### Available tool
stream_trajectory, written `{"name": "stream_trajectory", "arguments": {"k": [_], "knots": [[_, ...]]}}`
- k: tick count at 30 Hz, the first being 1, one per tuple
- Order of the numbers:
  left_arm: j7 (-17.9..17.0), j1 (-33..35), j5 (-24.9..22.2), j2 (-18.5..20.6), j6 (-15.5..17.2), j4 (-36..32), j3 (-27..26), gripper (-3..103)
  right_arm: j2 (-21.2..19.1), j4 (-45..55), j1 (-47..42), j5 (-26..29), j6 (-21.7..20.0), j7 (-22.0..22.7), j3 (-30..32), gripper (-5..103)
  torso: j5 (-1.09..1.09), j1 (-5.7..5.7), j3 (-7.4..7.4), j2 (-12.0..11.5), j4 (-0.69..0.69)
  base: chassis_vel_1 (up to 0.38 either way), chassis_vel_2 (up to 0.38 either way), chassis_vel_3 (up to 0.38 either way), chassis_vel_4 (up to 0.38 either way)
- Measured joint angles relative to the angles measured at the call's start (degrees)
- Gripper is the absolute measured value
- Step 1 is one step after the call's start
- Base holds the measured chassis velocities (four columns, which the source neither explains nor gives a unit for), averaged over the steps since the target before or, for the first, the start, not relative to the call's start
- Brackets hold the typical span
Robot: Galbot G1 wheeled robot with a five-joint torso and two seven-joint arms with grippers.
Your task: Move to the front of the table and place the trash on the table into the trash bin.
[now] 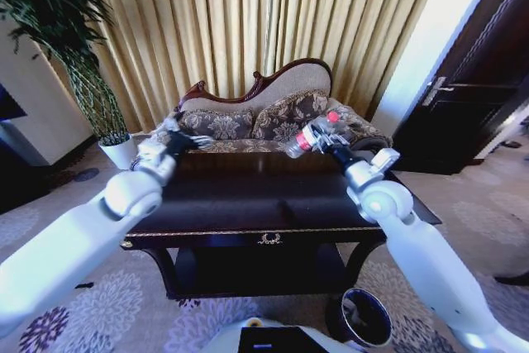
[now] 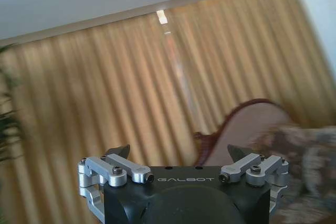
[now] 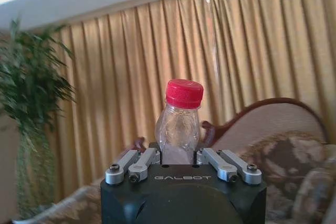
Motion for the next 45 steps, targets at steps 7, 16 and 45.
{"name": "stream_trajectory", "arguments": {"k": [7,16,45], "knots": [[0.3,11.4,-0.1,-3.9,1.0,1.2,-17.8,100,-1.4,1.6,-7.2,-5.0,0.0,2.8,3.5,25,0.02,0.0,0.0,0.0,-0.01,0.0,0.0,0.0,0.0],[6.7,32.3,1.3,-10.2,-1.2,-1.2,-40.7,100,-0.5,5.6,-16.9,-10.3,-0.4,3.5,11.0,25,0.01,0.0,-0.01,0.0,0.01,0.0,0.0,0.0,0.0],[19.8,52.5,4.6,-30.6,-1.4,-15.7,-57.7,100,5.3,21.9,-34.2,-14.8,-6.0,7.2,16.7,25,0.01,0.0,0.0,0.0,0.0,0.0,0.0,0.0,0.0]]}}
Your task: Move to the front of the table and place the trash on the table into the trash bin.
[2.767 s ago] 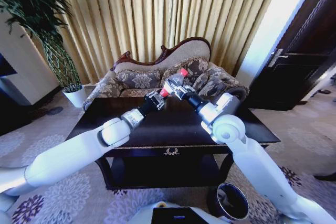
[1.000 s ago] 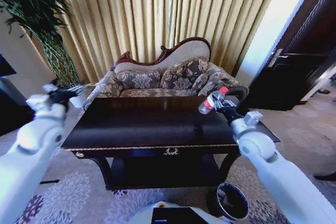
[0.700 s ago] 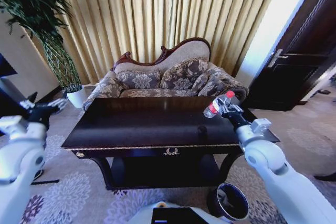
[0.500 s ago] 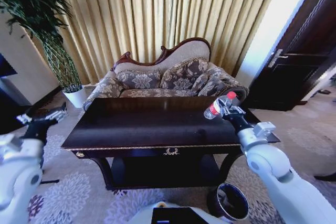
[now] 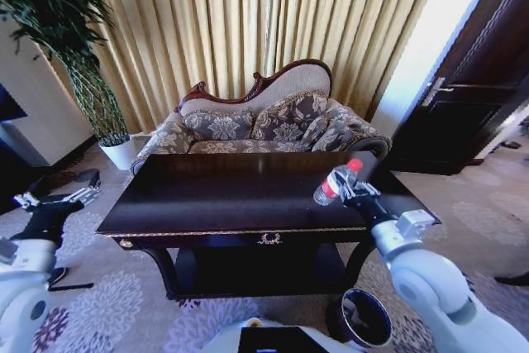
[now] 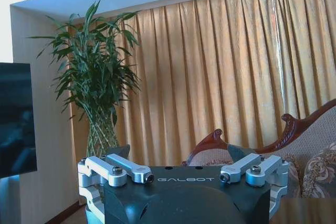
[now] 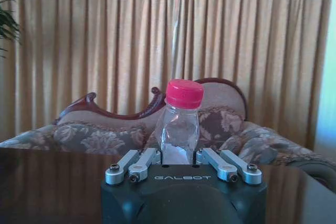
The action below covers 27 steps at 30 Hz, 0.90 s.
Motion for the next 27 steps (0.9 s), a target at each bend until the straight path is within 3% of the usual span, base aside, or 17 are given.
{"name": "stream_trajectory", "arguments": {"k": [6,27], "knots": [[0.5,0.7,-0.2,-1.5,0.0,-0.7,0.4,100,0.7,-0.2,-0.5,-2.7,-0.2,0.6,0.7,25,0.0,0.01,0.0,0.0,0.01,0.0,0.0,0.0,0.0],[0.6,1.2,1.2,-0.8,-0.5,-0.7,2.1,100,0.0,1.5,-0.7,-1.0,0.4,0.4,1.1,25,0.0,0.02,0.0,0.0,0.01,0.002,-0.002,-0.002,0.002]]}}
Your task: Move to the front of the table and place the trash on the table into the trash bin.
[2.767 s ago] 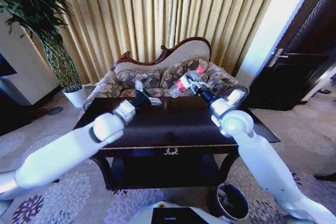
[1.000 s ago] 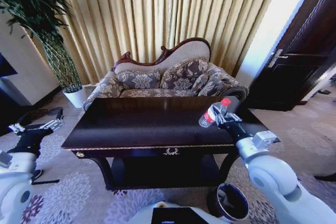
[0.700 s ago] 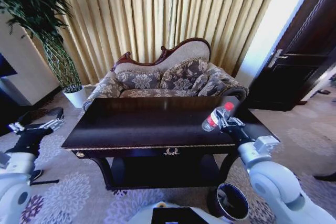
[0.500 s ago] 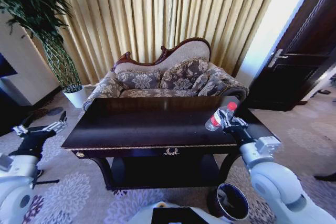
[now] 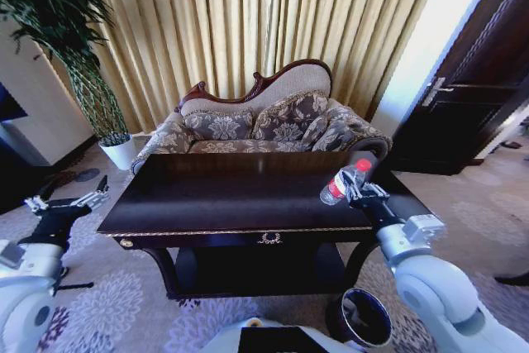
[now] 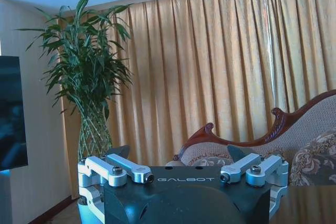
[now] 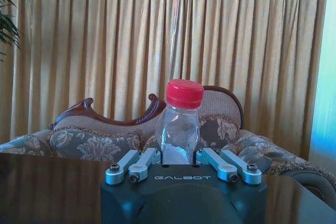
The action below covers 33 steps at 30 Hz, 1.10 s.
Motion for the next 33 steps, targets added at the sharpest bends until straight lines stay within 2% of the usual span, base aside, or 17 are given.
{"name": "stream_trajectory", "arguments": {"k": [33], "knots": [[-0.3,-0.2,0.0,-0.2,-0.6,0.7,-0.2,100,1.7,0.2,-0.9,-1.8,1.2,-0.2,-1.0,25,0.0,-0.01,0.0,0.0,0.0,0.097,-0.1,-0.107,0.101]]}}
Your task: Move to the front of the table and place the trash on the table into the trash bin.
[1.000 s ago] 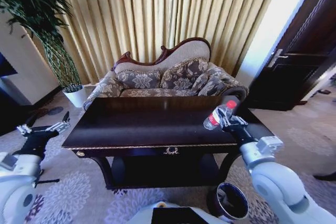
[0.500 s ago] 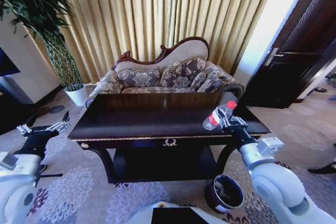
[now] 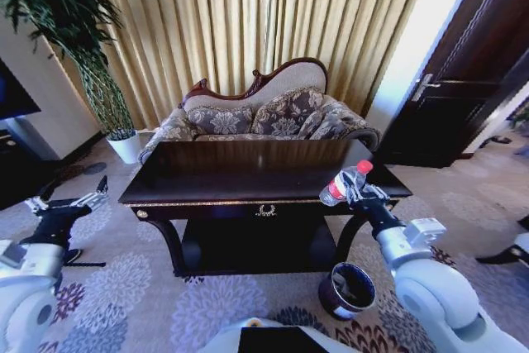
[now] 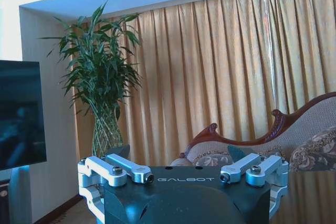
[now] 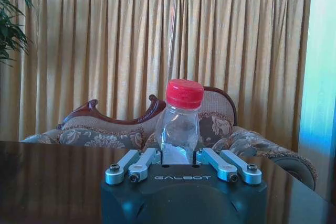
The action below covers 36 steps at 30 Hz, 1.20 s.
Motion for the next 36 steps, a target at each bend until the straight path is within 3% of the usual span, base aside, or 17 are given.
{"name": "stream_trajectory", "arguments": {"k": [8,13,16,22,27,30,36], "knots": [[0.0,-0.1,0.2,0.0,-0.1,-0.1,0.0,100,1.0,0.0,-1.0,-1.3,0.6,0.0,0.1,25,0.0,-0.02,-0.01,0.0,0.0,0.042,-0.045,-0.039,0.052],[0.0,-0.4,0.1,0.2,-0.2,0.3,-0.3,100,2.6,-3.4,-2.4,-5.3,2.0,0.0,-0.1,25,-0.01,0.02,0.01,0.0,0.0,0.0,0.0,0.0,0.0],[0.0,-0.3,0.1,0.0,-0.9,0.4,-0.4,100,4.3,-11.8,-2.2,-10.5,4.0,-0.1,-1.8,25,0.0,0.02,0.01,0.0,0.0,0.0,0.0,0.0,0.0],[0.0,0.1,0.0,-0.3,-1.1,0.4,-0.9,100,6.2,-22.1,-0.3,-12.4,4.8,-0.6,-3.6,25,0.01,0.0,0.0,0.0,-0.01,0.0,0.0,0.0,0.0],[0.1,0.6,0.0,-0.5,-1.3,-0.2,-1.8,100,8.2,-41.4,5.3,-15.8,8.7,-2.6,-5.9,25,0.01,0.01,0.01,0.0,-0.01,0.0,0.0,0.0,0.0],[0.1,0.8,0.0,-0.7,-1.3,-0.5,-2.1,100,9.0,-49.9,9.6,-16.4,11.2,-3.1,-7.0,25,0.03,0.01,0.0,0.0,-0.01,0.0,0.0,0.0,0.0],[0.1,1.2,0.1,-1.3,-1.3,-1.2,-2.1,100,10.3,-64.6,17.3,-16.0,12.0,-3.2,-7.9,25,0.0,0.01,0.0,0.0,0.0,0.0,0.0,0.0,0.0]]}}
